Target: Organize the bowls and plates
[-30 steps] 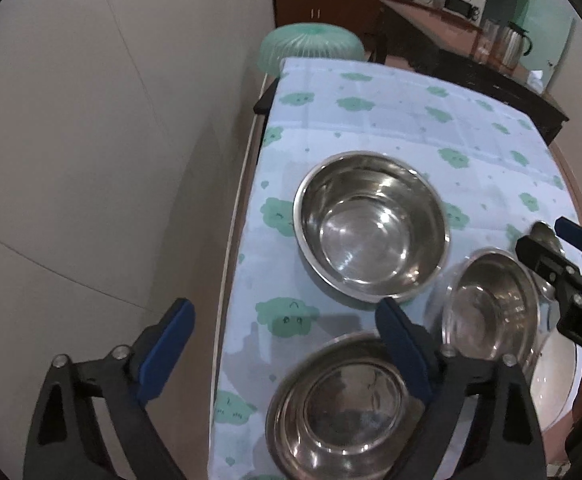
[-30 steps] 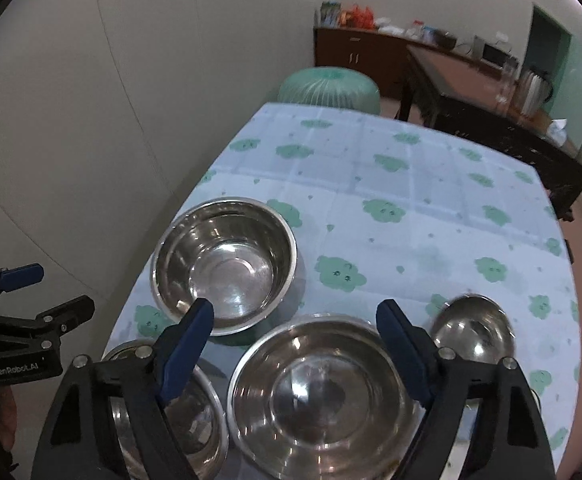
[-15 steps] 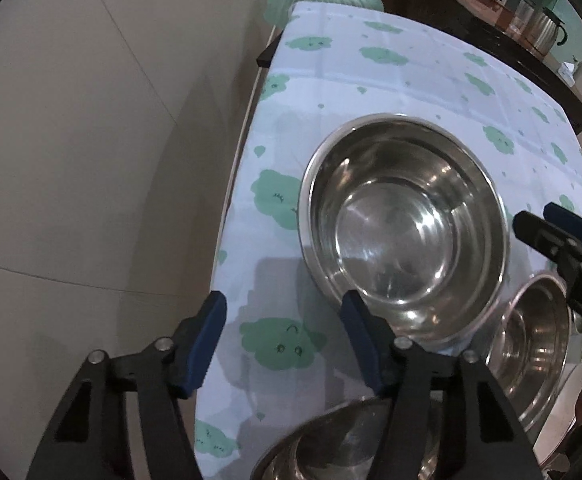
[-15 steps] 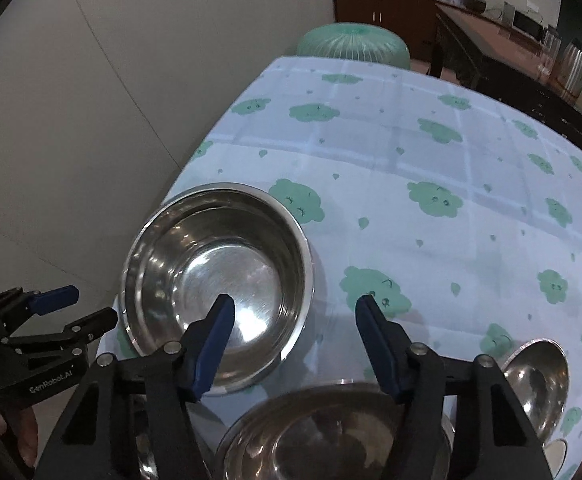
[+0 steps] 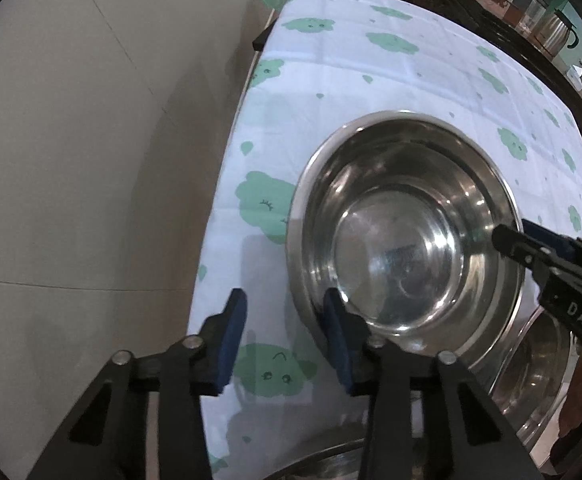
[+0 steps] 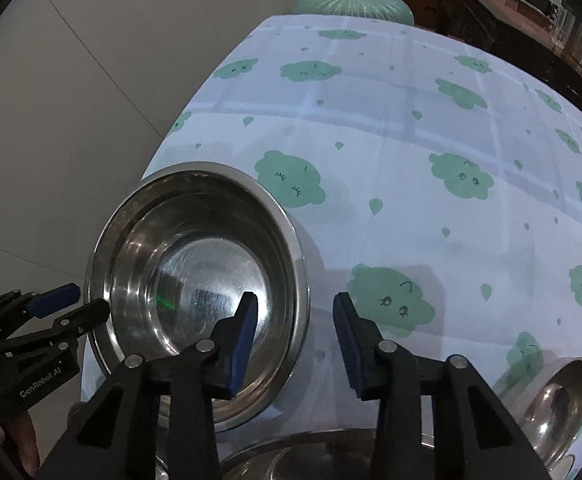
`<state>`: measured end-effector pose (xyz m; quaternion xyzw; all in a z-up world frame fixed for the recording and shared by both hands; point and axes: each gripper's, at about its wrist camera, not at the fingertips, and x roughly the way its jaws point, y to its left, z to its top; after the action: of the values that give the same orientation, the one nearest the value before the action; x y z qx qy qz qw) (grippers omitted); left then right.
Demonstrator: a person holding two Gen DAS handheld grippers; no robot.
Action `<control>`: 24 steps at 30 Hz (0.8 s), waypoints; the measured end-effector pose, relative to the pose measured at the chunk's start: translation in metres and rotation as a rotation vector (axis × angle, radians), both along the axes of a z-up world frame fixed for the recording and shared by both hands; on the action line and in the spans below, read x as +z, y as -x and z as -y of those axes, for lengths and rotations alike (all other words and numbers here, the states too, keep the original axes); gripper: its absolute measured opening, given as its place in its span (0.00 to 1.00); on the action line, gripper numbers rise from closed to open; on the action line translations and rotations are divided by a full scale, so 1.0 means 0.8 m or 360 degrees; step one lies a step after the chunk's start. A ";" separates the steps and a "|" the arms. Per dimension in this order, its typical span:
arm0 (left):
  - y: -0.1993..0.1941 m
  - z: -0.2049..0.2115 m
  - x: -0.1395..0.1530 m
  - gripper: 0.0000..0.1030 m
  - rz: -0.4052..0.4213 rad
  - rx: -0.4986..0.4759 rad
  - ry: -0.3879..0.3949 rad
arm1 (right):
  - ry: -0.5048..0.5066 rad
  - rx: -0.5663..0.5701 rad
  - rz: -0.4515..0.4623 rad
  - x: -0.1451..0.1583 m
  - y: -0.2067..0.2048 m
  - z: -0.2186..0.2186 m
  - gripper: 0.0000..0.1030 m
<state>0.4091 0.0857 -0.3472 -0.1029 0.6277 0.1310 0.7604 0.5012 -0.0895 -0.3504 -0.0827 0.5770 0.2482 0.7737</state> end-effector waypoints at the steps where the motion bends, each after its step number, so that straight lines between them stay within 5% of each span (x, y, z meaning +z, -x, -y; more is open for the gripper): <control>1: -0.001 0.002 -0.002 0.32 0.0001 -0.0004 0.0000 | -0.0001 0.0000 -0.0005 -0.001 0.000 -0.001 0.33; 7: -0.008 0.009 -0.008 0.15 0.0014 -0.0026 0.0030 | 0.0000 0.0017 -0.0044 -0.011 0.000 -0.004 0.17; 24: -0.009 0.015 0.002 0.15 0.0018 -0.0037 -0.0070 | -0.0019 0.0034 -0.0067 -0.012 0.004 -0.003 0.13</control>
<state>0.4164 0.0736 -0.3458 -0.0795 0.6216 0.1354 0.7674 0.4983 -0.0869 -0.3602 -0.0790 0.5908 0.2617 0.7591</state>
